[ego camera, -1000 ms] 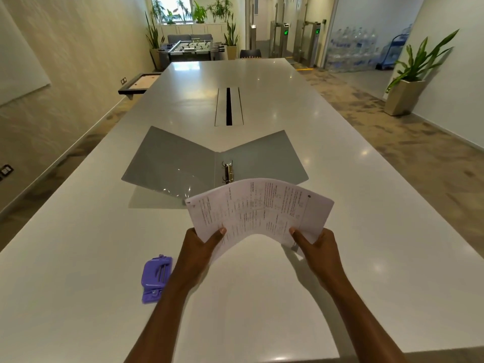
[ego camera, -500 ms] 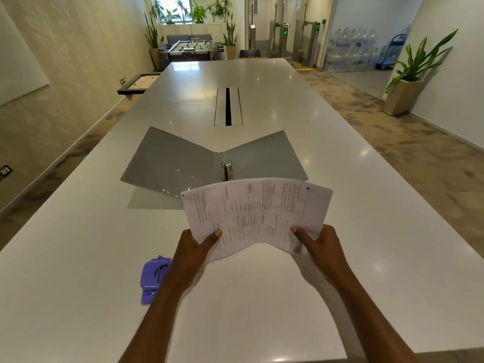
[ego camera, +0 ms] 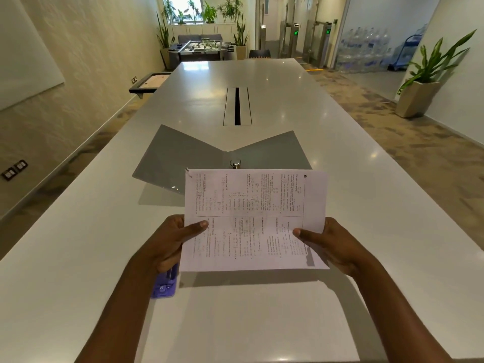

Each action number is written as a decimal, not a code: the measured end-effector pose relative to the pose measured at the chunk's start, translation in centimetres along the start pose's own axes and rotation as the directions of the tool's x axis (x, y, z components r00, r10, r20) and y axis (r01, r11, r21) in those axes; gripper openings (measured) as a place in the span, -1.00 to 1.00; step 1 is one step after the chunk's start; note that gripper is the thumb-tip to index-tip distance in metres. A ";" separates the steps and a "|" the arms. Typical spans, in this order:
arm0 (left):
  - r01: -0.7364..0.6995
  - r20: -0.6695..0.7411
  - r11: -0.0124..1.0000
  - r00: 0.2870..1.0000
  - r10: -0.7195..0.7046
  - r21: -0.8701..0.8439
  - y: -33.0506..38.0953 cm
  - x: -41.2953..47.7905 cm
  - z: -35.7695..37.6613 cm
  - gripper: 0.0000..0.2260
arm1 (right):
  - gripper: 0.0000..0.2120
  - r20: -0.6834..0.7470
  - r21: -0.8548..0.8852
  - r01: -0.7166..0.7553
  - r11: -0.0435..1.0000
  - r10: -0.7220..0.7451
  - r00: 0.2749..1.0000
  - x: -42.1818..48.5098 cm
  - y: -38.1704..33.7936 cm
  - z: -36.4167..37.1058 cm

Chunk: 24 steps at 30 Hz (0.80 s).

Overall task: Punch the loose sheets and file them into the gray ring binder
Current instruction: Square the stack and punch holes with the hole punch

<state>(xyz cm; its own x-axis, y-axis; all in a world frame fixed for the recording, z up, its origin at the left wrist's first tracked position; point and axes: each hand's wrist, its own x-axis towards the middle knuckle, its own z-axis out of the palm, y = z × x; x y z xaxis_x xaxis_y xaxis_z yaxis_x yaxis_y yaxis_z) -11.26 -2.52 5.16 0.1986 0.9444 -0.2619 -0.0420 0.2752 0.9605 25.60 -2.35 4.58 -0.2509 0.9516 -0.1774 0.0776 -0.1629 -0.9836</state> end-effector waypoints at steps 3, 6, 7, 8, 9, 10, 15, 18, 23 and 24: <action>0.010 -0.028 1.000 1.000 -0.009 0.007 -0.1 -0.2 -0.9 -0.69 | -0.63 0.015 0.011 -0.018 1.000 0.018 1.000 0.5 -0.1 0.5; 0.009 -0.032 1.000 0.999 -0.008 0.007 0.4 -0.9 -1.4 -0.70 | -0.59 0.107 0.083 -0.047 0.995 0.038 0.994 0.7 -0.6 1.0; 0.010 -0.030 1.000 1.000 -0.010 0.015 0.6 -1.2 -1.6 -0.69 | -0.60 0.143 0.091 -0.053 0.994 0.039 0.989 0.6 -0.9 1.2; 0.012 -0.027 0.999 1.000 -0.011 0.036 0.9 -1.5 -1.8 -0.69 | -0.62 0.162 0.090 -0.054 0.995 0.039 0.986 0.6 -1.2 1.3; 0.017 -0.020 0.998 1.000 -0.016 0.062 1.3 -1.8 -2.1 -0.69 | -0.65 0.156 0.095 -0.049 0.994 0.034 0.987 0.7 -1.5 1.3; 0.018 0.004 0.995 1.000 -0.019 0.099 1.7 -2.0 -2.4 -0.68 | -0.68 0.126 0.113 -0.040 0.993 0.026 0.992 0.8 -1.9 1.2; 0.030 0.095 0.950 0.993 -0.062 0.312 5.2 -2.1 -3.3 -0.80 | -0.74 0.094 -0.120 0.083 0.989 -0.072 0.993 2.4 -5.8 0.6; 0.024 0.140 0.914 0.986 -0.088 0.405 7.7 -1.6 -3.6 -0.79 | -0.69 0.261 -0.357 0.129 0.925 -0.034 0.965 3.2 -8.7 1.4; 0.048 0.205 0.848 0.962 -0.182 0.528 10.0 -0.8 -3.2 -0.76 | -0.76 0.432 -0.356 0.048 0.933 0.119 0.894 3.8 -10.2 4.3; 0.053 0.215 0.835 0.956 -0.201 0.547 10.4 -0.7 -3.0 -0.77 | -0.78 0.438 -0.333 0.022 0.943 0.134 0.889 3.8 -9.9 4.8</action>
<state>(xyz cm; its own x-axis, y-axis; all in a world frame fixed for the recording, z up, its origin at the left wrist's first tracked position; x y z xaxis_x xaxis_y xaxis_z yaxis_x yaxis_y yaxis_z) -14.81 0.25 15.00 0.4083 0.8088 -0.4233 0.5111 0.1816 0.8401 19.27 1.62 13.52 -0.6356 0.7097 -0.3037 0.3885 -0.0459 -0.9203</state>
